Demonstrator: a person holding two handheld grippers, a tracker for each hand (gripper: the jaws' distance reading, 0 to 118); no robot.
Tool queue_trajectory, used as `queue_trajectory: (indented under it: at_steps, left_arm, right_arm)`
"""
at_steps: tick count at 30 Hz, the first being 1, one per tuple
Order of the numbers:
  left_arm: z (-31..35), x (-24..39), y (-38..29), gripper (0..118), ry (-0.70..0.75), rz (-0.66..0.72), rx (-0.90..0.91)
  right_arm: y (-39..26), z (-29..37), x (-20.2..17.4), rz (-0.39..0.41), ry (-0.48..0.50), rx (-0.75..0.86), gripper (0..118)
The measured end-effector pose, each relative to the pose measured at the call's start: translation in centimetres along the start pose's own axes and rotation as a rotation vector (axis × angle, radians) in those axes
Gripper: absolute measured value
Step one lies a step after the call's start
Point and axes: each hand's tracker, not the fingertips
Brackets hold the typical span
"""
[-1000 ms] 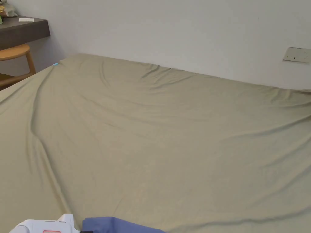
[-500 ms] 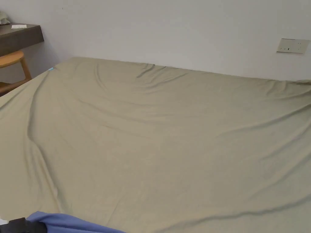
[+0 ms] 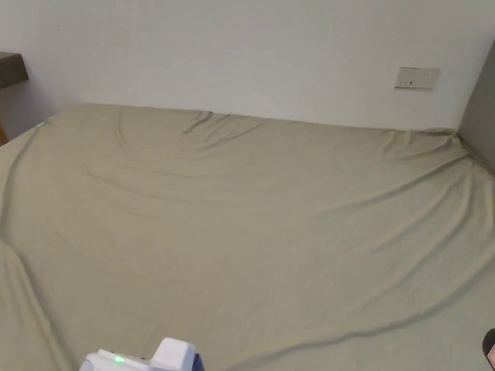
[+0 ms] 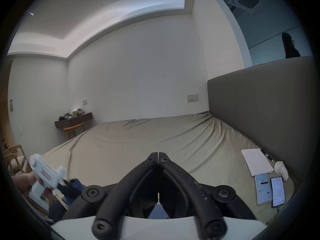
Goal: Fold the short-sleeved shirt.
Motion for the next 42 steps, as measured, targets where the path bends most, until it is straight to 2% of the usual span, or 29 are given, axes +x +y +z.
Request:
queue_trajectory:
  at_steps: [1, 2, 4, 5, 8, 9, 11, 13, 14, 16, 19, 21, 24, 26, 31, 33, 35, 36, 37, 42]
  left_arm:
    - [-1.5, 0.9, -0.3, 14, 0.039, -0.054, -0.034]
    - [-2.7, 2.4, -0.6, 28, 0.077, -0.109, -0.043]
    - [-3.1, 2.8, -1.2, 81, 0.094, -0.137, -0.012]
    - [-2.6, 2.7, -1.3, 90, 0.098, -0.115, 0.01]
    - [2.4, 2.0, -0.9, 83, 0.114, 0.011, 0.261]
    - [4.1, 1.4, -0.8, 76, 0.117, 0.049, 0.336]
    - [5.7, 0.4, -0.6, 22, 0.166, 0.111, 0.385]
    - [4.9, -0.1, -0.8, 5, 0.23, 0.098, 0.366]
    - [4.3, 0.0, -1.1, 0, 0.278, 0.066, 0.332]
    - [2.4, 0.9, -1.9, 2, 0.252, -0.014, 0.229]
    - [-0.3, 3.8, -3.6, 2, 0.079, -0.007, 0.184]
    - [-2.1, 6.5, -4.1, 2, -0.029, -0.066, 0.113]
    - [-4.6, 9.4, -4.6, 2, -0.083, -0.128, 0.044]
    - [-4.5, 9.5, -4.0, 2, -0.025, -0.172, 0.071]
    - [0.4, 3.4, -1.8, 4, -0.208, 0.045, 0.198]
    - [2.5, -0.6, -1.7, 21, -0.292, 0.18, 0.254]
    - [3.7, -5.0, -2.7, 76, -0.34, 0.323, 0.313]
    - [4.2, -6.9, -3.3, 99, -0.338, 0.396, 0.343]
    - [4.5, -8.7, -3.9, 115, -0.306, 0.455, 0.352]
    - [3.0, -17.5, -8.0, 116, -0.423, 0.761, 0.263]
  right_arm:
    - [-0.1, 0.4, 0.4, -0.004, -0.009, 0.002, 2]
    - [-0.1, 0.7, 0.7, -0.01, -0.019, 0.004, 2]
    - [-0.3, 1.3, 1.4, -0.019, -0.042, 0.006, 2]
    - [-0.4, 1.5, 1.6, -0.025, -0.052, 0.005, 2]
    - [-1.0, 1.7, 2.5, -0.042, -0.067, -0.001, 2]
    - [-1.2, 1.6, 2.7, -0.049, -0.07, -0.004, 2]
    - [-1.4, 1.4, 2.6, -0.061, -0.068, -0.008, 2]
    - [-1.7, 1.2, 2.4, -0.068, -0.058, -0.01, 2]
    - [-1.8, 1.2, 2.3, -0.068, -0.051, -0.011, 2]
    - [-1.8, 1.2, 1.9, -0.064, -0.033, -0.016, 2]
    - [-1.9, 1.4, 1.7, -0.042, -0.023, -0.021, 2]
    - [-2.0, 1.4, 1.8, -0.047, -0.023, -0.028, 2]
    - [-2.0, 1.7, 2.2, -0.06, -0.04, -0.03, 2]
    - [-1.9, 2.2, 2.4, -0.06, -0.05, -0.028, 2]
    - [-1.6, 2.5, 3.3, -0.06, -0.081, -0.022, 2]
    - [-1.7, 2.4, 3.4, -0.078, -0.086, -0.02, 2]
    - [-1.8, 2.2, 3.4, -0.091, -0.084, -0.023, 2]
    - [-1.9, 2.0, 3.2, -0.09, -0.082, -0.028, 2]
    - [-2.0, 1.8, 3.0, -0.085, -0.08, -0.035, 2]
    - [-2.0, 1.1, 1.8, -0.07, -0.046, -0.053, 2]
